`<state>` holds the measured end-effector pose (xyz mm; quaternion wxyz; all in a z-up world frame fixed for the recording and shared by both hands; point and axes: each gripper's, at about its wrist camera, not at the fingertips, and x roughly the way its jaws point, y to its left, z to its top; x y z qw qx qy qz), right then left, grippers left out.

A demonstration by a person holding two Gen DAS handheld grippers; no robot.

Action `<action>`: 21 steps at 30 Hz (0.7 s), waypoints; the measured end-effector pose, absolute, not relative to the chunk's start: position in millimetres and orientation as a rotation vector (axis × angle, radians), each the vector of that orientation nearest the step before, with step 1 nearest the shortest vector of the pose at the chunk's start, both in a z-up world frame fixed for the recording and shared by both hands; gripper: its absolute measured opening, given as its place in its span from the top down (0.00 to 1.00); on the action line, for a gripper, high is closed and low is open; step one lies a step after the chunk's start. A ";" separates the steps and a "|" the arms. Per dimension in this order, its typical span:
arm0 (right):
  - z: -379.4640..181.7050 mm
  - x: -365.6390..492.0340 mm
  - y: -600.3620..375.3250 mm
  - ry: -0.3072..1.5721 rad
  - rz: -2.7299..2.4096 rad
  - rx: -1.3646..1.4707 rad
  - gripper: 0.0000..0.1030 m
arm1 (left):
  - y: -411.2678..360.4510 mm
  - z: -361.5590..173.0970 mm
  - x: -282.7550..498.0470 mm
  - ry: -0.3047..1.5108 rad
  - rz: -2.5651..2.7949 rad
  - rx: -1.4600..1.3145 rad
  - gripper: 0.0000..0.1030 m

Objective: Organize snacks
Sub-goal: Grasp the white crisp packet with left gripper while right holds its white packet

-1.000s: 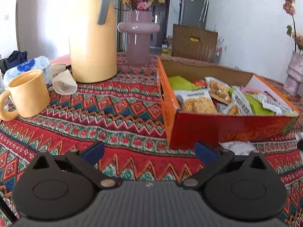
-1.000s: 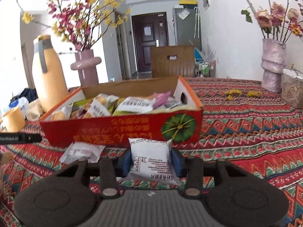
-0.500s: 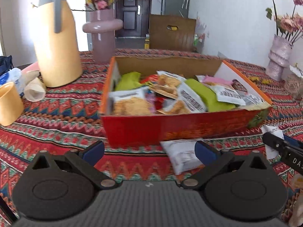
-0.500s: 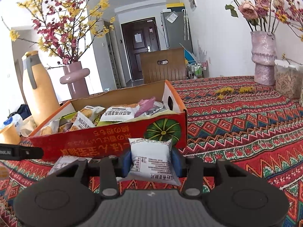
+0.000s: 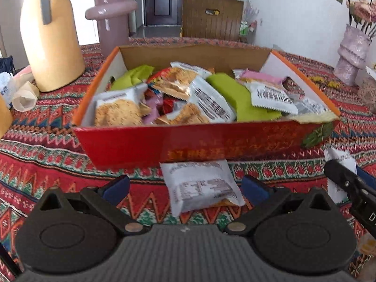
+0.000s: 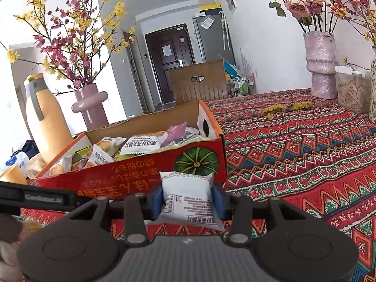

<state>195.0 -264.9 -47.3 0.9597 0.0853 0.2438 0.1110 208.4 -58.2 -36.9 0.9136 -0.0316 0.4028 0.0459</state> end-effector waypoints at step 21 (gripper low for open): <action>-49.6 193.9 -258.9 0.494 0.212 0.145 0.58 | -68.8 -43.2 205.2 0.844 0.013 -0.034 0.77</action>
